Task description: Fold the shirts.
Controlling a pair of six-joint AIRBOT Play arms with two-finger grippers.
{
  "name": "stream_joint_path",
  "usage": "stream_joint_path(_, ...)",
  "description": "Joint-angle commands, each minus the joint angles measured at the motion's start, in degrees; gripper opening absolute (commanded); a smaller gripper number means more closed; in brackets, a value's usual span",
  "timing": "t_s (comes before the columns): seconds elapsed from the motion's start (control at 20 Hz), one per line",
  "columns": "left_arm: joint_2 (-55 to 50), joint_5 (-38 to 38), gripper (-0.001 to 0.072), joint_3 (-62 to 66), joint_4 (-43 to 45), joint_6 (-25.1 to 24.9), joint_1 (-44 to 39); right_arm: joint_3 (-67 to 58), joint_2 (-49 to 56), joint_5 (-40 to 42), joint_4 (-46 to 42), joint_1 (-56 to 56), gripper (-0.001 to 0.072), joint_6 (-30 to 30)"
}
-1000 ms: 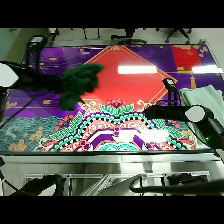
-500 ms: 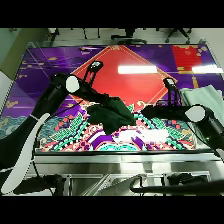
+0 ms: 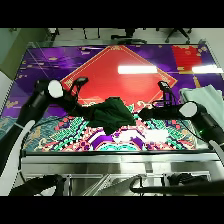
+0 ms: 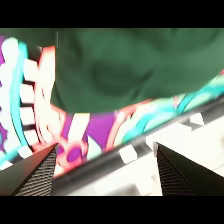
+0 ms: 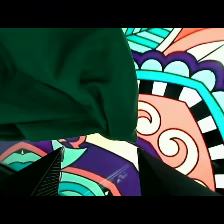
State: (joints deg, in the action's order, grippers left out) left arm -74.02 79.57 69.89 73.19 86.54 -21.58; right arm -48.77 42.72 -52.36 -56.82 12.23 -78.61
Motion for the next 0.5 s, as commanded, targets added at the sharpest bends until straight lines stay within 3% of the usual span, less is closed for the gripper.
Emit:
stream_joint_path(0.0,6.4,-15.2,0.066,-19.0,-3.9,0.0,0.4,-0.1,5.7,1.9,1.9,0.0,0.0514,3.7)
stream_joint_path(0.2,6.6,-35.9,0.0659,-27.7,-13.6,-1.0,0.4,-0.1,11.6,4.8,16.4,0.1,0.0514,23.8)
stream_joint_path(0.3,4.3,-39.7,0.0659,-27.6,-14.7,-2.6,0.4,-0.4,15.2,4.8,23.6,0.1,0.0514,31.4)
stream_joint_path(0.45,-1.6,-39.5,0.0659,-24.6,-14.7,-4.7,0.4,-2.4,21.0,4.8,30.3,0.1,0.0514,38.2)
